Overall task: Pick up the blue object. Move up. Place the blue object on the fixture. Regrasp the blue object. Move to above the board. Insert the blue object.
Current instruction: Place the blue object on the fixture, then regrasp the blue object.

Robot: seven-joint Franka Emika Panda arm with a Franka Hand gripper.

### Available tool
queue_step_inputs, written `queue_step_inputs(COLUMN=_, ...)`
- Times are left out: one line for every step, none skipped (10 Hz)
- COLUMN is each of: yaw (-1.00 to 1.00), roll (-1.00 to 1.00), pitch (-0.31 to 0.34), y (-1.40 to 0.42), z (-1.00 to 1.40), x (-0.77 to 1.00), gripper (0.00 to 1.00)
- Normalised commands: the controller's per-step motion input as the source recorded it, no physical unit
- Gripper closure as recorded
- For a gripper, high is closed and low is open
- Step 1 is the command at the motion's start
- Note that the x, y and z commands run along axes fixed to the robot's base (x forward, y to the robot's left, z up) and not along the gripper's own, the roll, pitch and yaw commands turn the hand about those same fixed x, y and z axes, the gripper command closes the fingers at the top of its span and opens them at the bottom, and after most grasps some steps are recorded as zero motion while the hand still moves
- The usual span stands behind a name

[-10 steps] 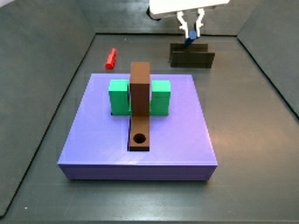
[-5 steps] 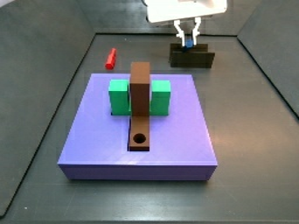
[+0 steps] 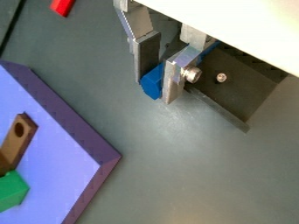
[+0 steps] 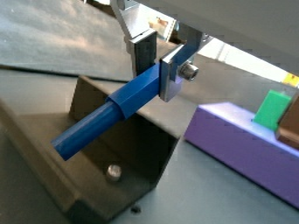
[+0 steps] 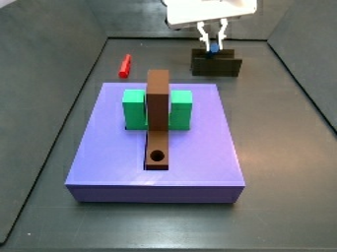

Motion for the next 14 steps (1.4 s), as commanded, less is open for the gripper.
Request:
queue_step_inputs(yaw=0.00, roll=-0.19, pitch=-0.074, y=0.05, z=-0.09, x=0.00, gripper=1.00)
queue_step_inputs(yaw=0.00, roll=-0.18, pitch=-0.089, y=0.07, z=-0.17, x=0.00, gripper=1.00)
queue_step_inputs(yaw=0.00, roll=-0.15, pitch=-0.094, y=0.05, z=-0.24, x=0.00, gripper=1.00)
queue_step_inputs(yaw=0.00, roll=-0.03, pitch=-0.031, y=0.03, z=-0.13, x=0.00, gripper=1.00)
queue_step_inputs(yaw=-0.01, roll=0.05, pitch=0.000, y=0.00, z=-0.04, x=0.00, gripper=1.00)
queue_step_inputs(yaw=0.00, roll=0.00, pitch=0.000, y=0.00, z=0.00, x=0.00, gripper=1.00)
queue_step_inputs(yaw=0.00, roll=0.00, pitch=0.000, y=0.00, z=0.00, x=0.00, gripper=0.00)
queue_step_inputs(yaw=0.11, roll=1.00, pitch=0.066, y=-0.13, z=0.32, x=0.00, gripper=0.00)
queue_step_inputs(yaw=0.08, roll=1.00, pitch=0.000, y=-0.15, z=0.32, x=-0.04, gripper=0.00)
queue_step_inputs(yaw=0.14, roll=1.00, pitch=-0.117, y=-0.29, z=0.24, x=0.00, gripper=0.00)
queue_step_inputs(yaw=0.19, roll=1.00, pitch=-0.120, y=-0.26, z=0.23, x=0.00, gripper=0.00)
queue_step_inputs(yaw=0.19, roll=1.00, pitch=0.000, y=-0.19, z=0.07, x=-0.04, gripper=0.00)
queue_step_inputs(yaw=0.19, roll=1.00, pitch=0.023, y=-0.15, z=0.01, x=-0.10, gripper=0.00)
queue_step_inputs(yaw=0.16, roll=1.00, pitch=0.020, y=-0.15, z=0.01, x=-0.13, gripper=0.00)
